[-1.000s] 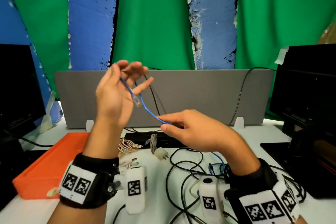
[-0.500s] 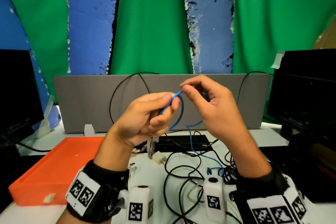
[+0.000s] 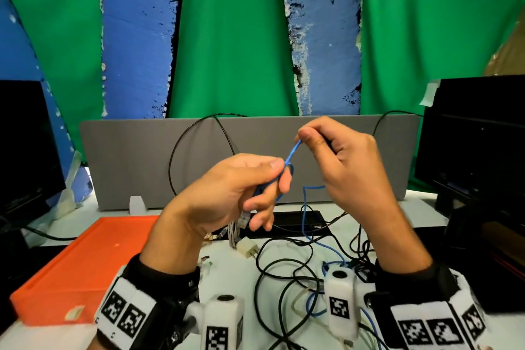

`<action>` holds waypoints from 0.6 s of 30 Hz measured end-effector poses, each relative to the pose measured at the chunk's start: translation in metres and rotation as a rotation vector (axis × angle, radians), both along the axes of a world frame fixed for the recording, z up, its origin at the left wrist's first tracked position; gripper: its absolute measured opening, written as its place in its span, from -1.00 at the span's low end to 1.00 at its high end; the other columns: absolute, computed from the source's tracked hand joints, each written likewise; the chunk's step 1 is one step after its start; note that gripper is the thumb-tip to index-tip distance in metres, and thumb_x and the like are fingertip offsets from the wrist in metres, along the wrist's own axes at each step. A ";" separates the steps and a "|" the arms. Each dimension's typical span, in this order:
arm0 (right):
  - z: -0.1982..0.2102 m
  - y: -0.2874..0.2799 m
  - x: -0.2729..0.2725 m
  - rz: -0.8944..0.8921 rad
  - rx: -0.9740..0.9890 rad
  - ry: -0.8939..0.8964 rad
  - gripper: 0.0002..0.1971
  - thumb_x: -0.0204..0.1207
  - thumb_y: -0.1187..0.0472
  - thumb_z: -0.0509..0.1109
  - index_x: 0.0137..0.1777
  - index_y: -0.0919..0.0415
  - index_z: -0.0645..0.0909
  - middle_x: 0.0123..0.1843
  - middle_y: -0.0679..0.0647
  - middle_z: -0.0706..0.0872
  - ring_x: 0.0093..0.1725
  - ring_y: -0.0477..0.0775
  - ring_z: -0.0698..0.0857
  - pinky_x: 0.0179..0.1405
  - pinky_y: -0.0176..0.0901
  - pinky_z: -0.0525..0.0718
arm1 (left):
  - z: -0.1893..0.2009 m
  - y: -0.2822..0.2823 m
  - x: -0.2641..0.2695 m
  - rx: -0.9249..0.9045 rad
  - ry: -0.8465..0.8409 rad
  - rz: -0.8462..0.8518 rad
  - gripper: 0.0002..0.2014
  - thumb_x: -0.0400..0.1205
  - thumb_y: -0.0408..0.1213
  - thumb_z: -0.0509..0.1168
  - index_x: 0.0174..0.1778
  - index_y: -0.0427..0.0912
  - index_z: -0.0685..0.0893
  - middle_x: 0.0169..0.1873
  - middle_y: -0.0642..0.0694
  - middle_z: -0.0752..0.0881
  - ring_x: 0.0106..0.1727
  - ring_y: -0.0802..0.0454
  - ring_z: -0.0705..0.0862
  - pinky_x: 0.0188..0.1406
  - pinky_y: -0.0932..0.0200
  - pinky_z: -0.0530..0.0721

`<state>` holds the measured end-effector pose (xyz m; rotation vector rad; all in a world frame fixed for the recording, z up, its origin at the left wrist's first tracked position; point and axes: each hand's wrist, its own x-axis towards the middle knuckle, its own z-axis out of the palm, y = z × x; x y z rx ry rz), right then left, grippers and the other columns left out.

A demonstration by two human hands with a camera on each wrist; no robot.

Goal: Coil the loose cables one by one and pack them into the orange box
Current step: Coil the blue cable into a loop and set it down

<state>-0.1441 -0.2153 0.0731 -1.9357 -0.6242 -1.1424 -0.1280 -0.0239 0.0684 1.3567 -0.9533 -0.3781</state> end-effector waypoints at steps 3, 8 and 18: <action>-0.003 0.004 0.005 0.066 0.032 0.065 -0.80 0.73 0.00 0.29 -0.11 -0.06 0.67 -0.45 0.02 0.52 -0.45 0.03 0.44 -0.43 -0.02 0.41 | 0.006 0.006 -0.001 -0.254 0.063 -0.015 -0.73 0.72 -0.20 0.11 -0.20 -0.22 0.60 -0.72 0.07 0.39 -0.59 -0.01 0.62 -0.12 -0.07 0.78; -0.017 0.007 0.021 0.053 -0.206 0.350 -0.71 0.75 -0.08 0.18 0.14 0.00 0.70 -0.39 -0.03 0.55 -0.36 0.01 0.54 -0.26 -0.03 0.56 | 0.018 0.013 0.007 -0.858 0.274 -0.076 -0.70 0.77 -0.34 0.05 0.06 -0.44 0.65 -0.58 0.01 0.65 -0.04 -0.07 0.85 0.39 -0.16 0.60; -0.016 0.025 -0.005 0.220 -0.578 0.590 -0.78 0.72 0.03 0.30 0.15 0.06 0.74 -0.21 0.03 0.76 -0.25 0.04 0.62 -0.12 0.00 0.62 | 0.010 0.013 0.024 -0.372 -0.324 0.761 -0.77 0.85 -0.29 -0.01 0.25 -0.15 0.54 -0.23 -0.14 0.84 -0.19 -0.11 0.84 -0.06 0.06 0.80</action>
